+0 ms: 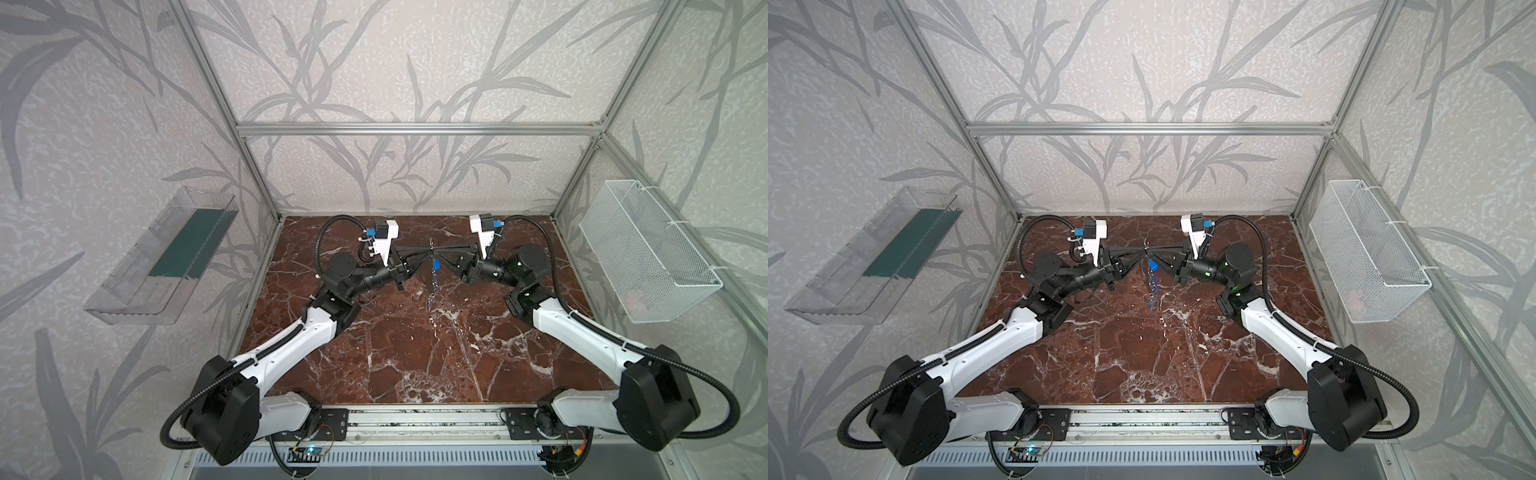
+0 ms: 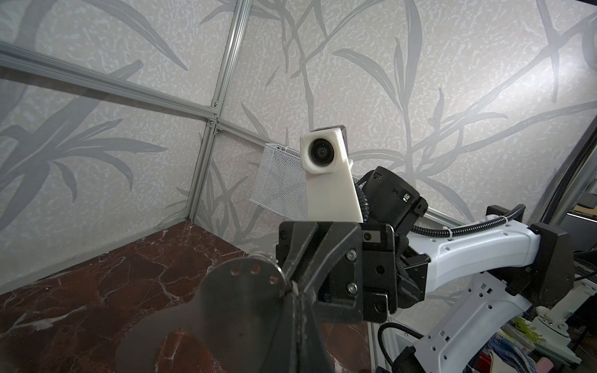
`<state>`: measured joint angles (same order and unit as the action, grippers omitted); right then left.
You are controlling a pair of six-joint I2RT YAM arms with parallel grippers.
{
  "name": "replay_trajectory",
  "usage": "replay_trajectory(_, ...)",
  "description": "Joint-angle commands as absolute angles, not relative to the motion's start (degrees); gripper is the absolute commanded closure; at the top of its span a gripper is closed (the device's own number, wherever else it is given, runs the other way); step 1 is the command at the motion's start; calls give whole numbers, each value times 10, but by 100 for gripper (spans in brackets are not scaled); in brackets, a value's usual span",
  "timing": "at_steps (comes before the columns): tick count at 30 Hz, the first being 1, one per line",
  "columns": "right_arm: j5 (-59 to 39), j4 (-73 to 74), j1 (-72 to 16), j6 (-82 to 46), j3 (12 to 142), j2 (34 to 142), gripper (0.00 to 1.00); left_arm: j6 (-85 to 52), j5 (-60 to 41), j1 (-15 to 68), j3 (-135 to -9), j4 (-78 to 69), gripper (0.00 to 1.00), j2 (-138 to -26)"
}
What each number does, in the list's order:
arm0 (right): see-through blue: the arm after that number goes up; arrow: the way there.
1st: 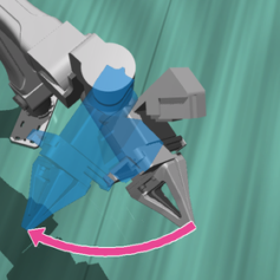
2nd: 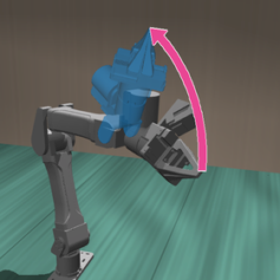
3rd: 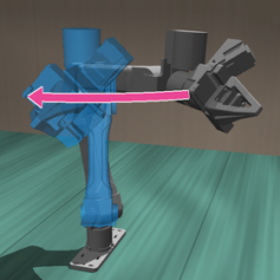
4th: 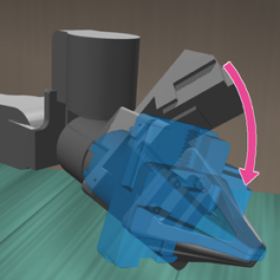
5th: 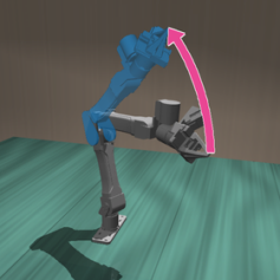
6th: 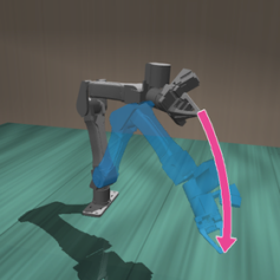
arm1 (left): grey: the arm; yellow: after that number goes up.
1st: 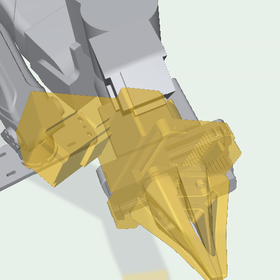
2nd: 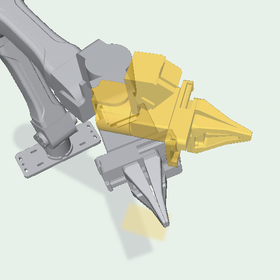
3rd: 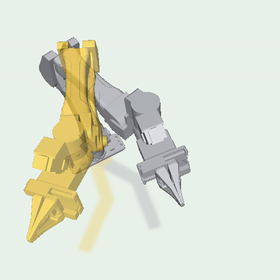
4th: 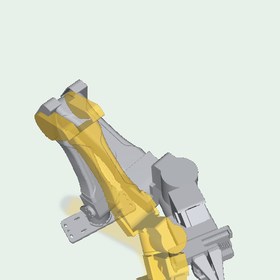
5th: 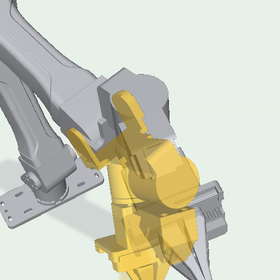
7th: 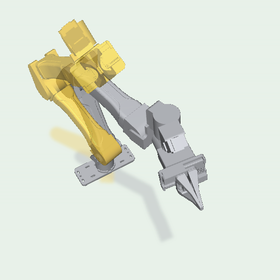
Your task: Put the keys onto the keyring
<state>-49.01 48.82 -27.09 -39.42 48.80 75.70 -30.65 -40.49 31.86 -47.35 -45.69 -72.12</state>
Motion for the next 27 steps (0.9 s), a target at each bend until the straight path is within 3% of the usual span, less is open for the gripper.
replay_trajectory(1, -507, 492, -276, -394, 503, 762, 94, -313, -413, 322, -485, -492, 100, -717)
replay_trajectory(3, -508, 492, -275, -393, 502, 762, 100, -312, -413, 322, -485, -491, 100, -718)
replay_trajectory(10, -506, 471, -274, -372, 501, 751, 100, -305, -406, 322, -486, -469, 100, -715)
replay_trajectory(12, -508, 456, -270, -369, 502, 746, 100, -294, -403, 321, -490, -436, 94, -708)
replay_trajectory(21, -578, 363, -227, -290, 536, 744, 100, -191, -392, 318, -554, -147, 87, -655)
replay_trajectory(27, -597, 170, -227, -149, 595, 725, 100, -111, -411, 304, -627, 35, 87, -654)
